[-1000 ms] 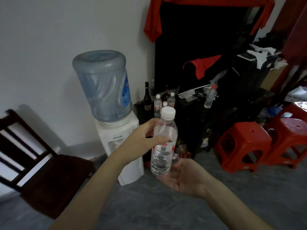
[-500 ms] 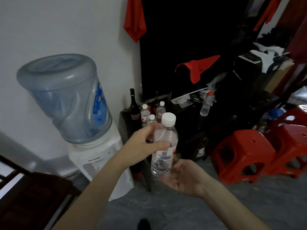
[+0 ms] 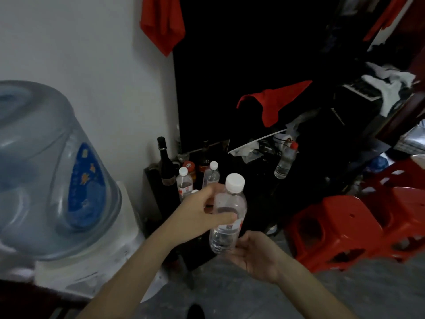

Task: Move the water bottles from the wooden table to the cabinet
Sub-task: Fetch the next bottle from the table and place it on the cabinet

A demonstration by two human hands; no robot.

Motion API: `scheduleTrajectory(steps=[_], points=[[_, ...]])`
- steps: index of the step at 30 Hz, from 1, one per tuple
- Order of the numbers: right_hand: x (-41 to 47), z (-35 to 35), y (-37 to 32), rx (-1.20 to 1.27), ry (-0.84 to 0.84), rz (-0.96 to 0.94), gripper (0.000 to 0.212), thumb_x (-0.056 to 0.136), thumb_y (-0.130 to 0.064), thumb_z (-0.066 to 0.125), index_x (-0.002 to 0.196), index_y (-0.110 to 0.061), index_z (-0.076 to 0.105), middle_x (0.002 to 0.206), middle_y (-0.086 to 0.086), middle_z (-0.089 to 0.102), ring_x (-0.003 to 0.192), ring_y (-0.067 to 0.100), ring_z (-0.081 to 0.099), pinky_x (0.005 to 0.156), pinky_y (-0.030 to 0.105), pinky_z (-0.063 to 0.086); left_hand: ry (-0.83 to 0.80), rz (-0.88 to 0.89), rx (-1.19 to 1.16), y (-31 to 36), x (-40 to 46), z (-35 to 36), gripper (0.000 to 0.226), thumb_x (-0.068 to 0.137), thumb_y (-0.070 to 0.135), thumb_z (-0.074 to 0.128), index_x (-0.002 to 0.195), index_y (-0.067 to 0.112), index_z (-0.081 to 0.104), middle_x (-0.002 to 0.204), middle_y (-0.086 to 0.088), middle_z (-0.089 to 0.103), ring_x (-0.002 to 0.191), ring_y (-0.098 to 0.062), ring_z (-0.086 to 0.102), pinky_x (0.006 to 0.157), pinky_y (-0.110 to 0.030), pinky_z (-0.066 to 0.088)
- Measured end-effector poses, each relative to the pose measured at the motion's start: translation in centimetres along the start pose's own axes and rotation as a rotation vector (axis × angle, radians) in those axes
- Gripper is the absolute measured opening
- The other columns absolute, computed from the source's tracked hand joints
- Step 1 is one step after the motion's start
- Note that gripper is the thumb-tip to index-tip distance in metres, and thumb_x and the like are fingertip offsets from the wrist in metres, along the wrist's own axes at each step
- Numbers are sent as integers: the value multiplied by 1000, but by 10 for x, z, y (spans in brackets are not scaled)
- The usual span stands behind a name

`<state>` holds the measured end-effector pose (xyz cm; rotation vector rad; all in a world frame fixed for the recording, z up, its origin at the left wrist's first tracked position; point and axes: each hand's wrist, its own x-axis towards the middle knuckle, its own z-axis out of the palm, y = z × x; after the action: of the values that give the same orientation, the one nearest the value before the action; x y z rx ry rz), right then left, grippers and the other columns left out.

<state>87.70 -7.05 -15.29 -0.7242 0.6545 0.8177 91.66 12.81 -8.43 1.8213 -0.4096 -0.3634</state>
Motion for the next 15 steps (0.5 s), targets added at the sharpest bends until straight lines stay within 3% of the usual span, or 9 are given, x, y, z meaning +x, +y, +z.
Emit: scheduleTrajectory(steps=[3, 8, 10, 13, 15], points=[[24, -6, -18, 86, 26, -2, 41, 86, -2, 36, 101, 18, 68, 102, 33, 69, 82, 39, 73, 56, 38, 61, -57, -22, -3, -16, 33, -3, 59, 80, 44, 81, 133, 34, 58, 129, 17, 68, 123, -5, 63, 107, -39, 51], [57, -23, -44, 106, 113, 39, 46, 88, -5, 37, 124, 16, 54, 125, 35, 58, 105, 40, 61, 75, 41, 59, -67, -89, -11, -42, 68, -2, 61, 81, 42, 83, 136, 37, 57, 134, 14, 66, 127, -9, 62, 110, -45, 49], [72, -31, -58, 95, 135, 48, 42, 89, -6, 38, 120, 15, 57, 115, 32, 63, 103, 39, 62, 71, 39, 60, -51, -116, -1, -52, 76, -1, 58, 80, 43, 84, 132, 41, 57, 131, 17, 66, 125, -7, 62, 109, -44, 50], [95, -42, -79, 43, 180, 54, 29, 90, -6, 39, 97, 9, 63, 87, 26, 71, 79, 35, 71, 67, 34, 60, 1, -163, 41, -68, 87, 4, 61, 76, 46, 85, 129, 40, 56, 128, 18, 66, 124, -5, 62, 106, -43, 52], [114, -51, -89, 31, 222, 69, 28, 90, -5, 38, 89, 7, 63, 80, 24, 70, 70, 34, 72, 63, 35, 61, 30, -180, 64, -79, 95, 13, 62, 76, 44, 86, 129, 36, 56, 124, 18, 67, 120, -4, 64, 102, -41, 55]])
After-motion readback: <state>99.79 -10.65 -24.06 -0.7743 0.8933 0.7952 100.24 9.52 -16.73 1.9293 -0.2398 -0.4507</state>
